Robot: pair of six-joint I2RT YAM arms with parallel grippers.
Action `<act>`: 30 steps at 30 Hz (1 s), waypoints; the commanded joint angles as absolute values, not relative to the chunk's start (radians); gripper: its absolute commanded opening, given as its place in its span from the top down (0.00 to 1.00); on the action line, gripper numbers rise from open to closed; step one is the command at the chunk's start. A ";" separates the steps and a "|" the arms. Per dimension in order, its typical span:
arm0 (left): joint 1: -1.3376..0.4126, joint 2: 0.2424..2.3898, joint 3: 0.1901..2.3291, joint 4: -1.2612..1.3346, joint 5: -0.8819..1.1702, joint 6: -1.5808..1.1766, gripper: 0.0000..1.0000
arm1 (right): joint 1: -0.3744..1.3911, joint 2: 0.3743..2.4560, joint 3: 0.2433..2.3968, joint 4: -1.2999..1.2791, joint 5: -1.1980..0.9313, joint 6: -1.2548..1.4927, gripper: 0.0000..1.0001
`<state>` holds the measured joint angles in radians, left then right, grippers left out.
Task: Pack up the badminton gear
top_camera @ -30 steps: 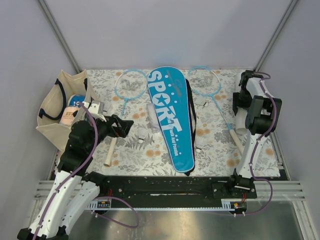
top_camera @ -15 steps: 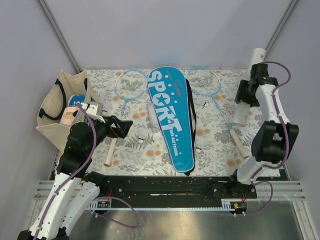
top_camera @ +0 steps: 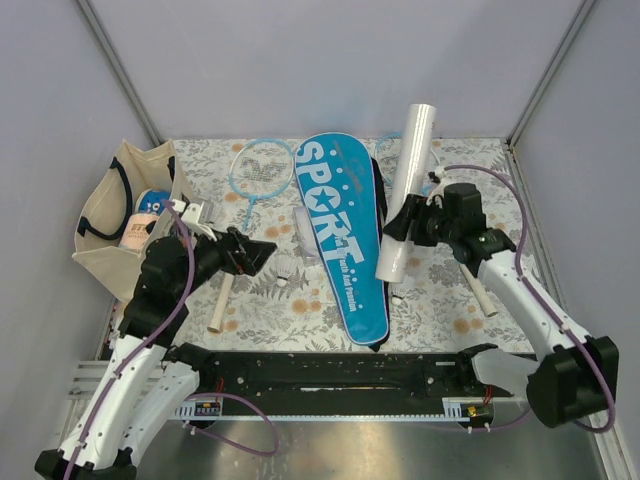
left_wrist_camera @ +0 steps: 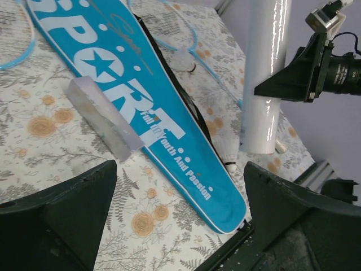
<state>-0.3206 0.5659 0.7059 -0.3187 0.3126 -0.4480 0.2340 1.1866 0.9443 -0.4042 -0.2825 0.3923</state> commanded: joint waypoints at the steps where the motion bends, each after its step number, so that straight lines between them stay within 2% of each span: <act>1: -0.319 0.598 0.742 -0.158 0.465 -0.529 0.03 | 0.391 1.046 0.873 -0.053 -0.446 0.579 0.60; 6: -0.321 0.656 0.732 0.020 0.572 -0.646 0.03 | 0.561 0.997 0.787 0.205 -0.476 0.735 0.60; 10: -0.324 0.689 0.704 0.224 0.661 -0.709 0.02 | 0.696 1.022 0.772 0.322 -0.475 0.779 0.59; 13: -0.337 0.730 0.703 0.276 0.676 -0.730 0.02 | 0.768 1.057 0.776 0.360 -0.482 0.784 0.59; 21: -0.437 0.845 0.655 0.451 0.735 -0.804 0.01 | 0.880 1.137 0.768 0.429 -0.468 0.775 0.58; 30: -0.442 0.907 0.609 0.577 0.703 -0.913 0.05 | 0.936 1.204 0.756 0.521 -0.456 0.807 0.58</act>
